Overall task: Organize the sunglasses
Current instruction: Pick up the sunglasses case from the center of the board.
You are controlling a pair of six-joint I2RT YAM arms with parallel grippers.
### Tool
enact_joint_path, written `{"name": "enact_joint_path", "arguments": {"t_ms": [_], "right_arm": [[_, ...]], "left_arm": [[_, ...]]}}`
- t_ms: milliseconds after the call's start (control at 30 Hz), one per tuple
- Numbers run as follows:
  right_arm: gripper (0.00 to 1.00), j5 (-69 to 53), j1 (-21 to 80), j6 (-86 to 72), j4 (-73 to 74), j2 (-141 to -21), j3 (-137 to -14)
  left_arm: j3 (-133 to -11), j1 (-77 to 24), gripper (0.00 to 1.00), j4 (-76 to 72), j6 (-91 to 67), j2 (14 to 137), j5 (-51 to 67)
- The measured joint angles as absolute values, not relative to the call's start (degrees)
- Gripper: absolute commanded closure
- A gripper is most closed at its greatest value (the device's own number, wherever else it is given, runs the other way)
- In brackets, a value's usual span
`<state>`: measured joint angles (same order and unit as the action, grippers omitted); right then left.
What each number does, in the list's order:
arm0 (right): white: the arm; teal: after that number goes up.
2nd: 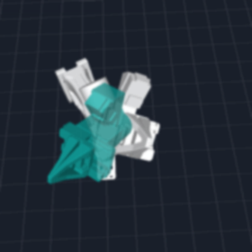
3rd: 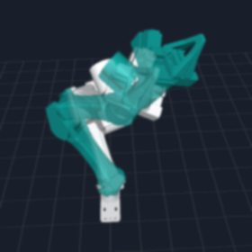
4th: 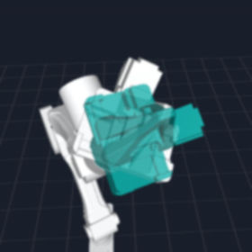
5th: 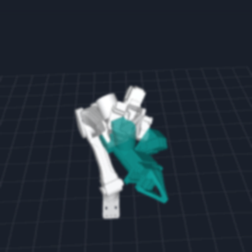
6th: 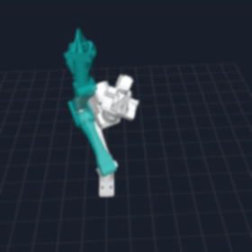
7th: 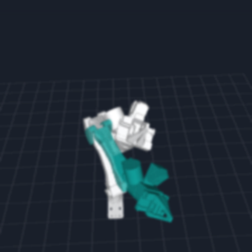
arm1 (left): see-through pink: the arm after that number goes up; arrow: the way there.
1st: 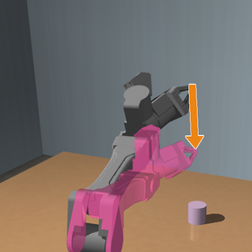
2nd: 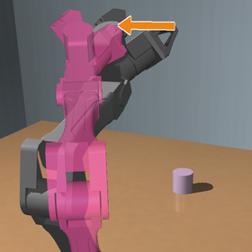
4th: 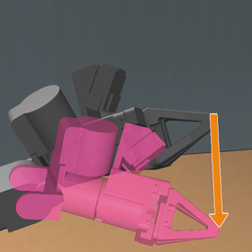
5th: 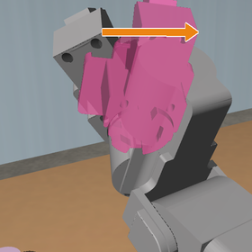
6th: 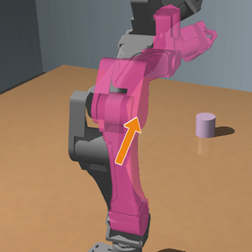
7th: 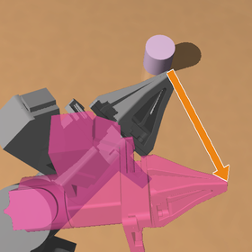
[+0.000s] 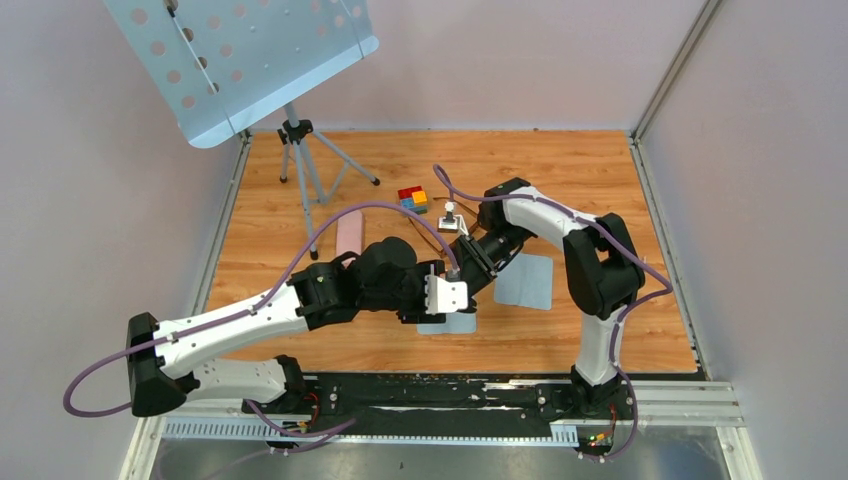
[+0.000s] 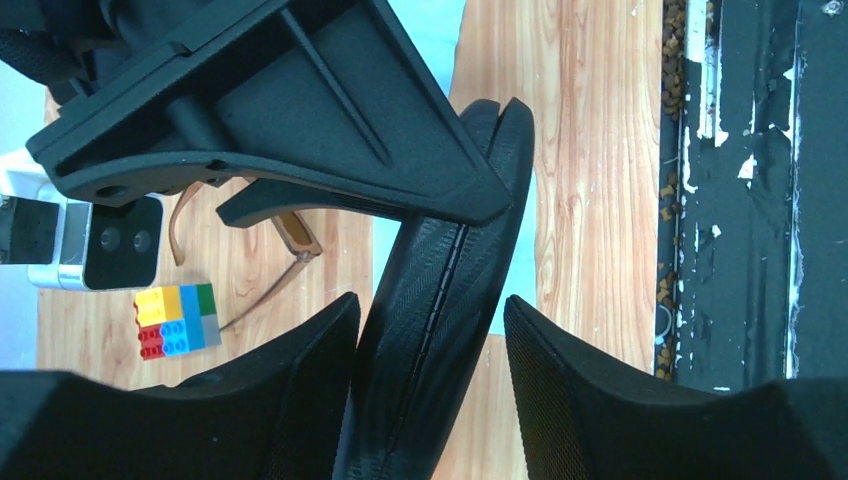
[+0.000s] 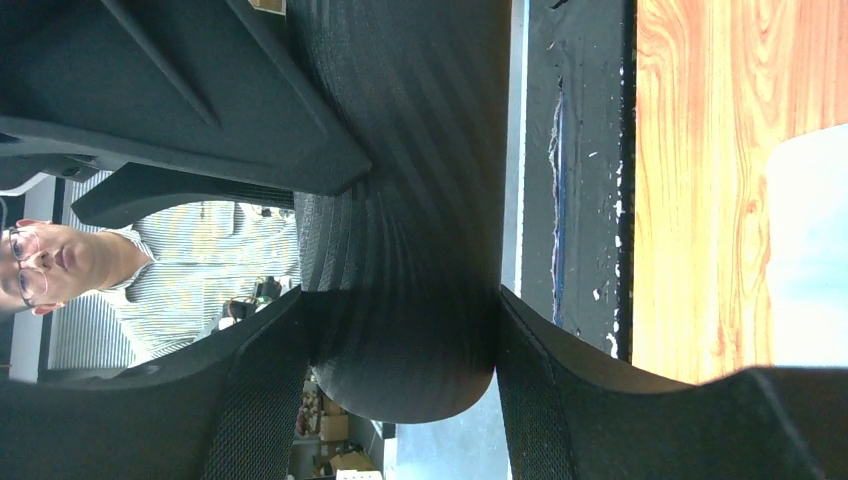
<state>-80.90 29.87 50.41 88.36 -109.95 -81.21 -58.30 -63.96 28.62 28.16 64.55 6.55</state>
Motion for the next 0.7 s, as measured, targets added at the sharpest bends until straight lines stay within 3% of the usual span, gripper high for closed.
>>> {"name": "enact_joint_path", "arguments": {"t_ms": [300, 700], "right_arm": [[0.7, -80.7, 29.9, 50.4, 88.4, -109.9, -81.2], [0.24, -80.0, 29.8, 50.3, 88.3, -109.9, -81.2]], "left_arm": [[-57.4, -64.6, 0.53, 28.8, 29.0, 64.4, 6.5], [-54.9, -64.8, 0.66, 25.8, 25.1, 63.6, 7.6]]}}
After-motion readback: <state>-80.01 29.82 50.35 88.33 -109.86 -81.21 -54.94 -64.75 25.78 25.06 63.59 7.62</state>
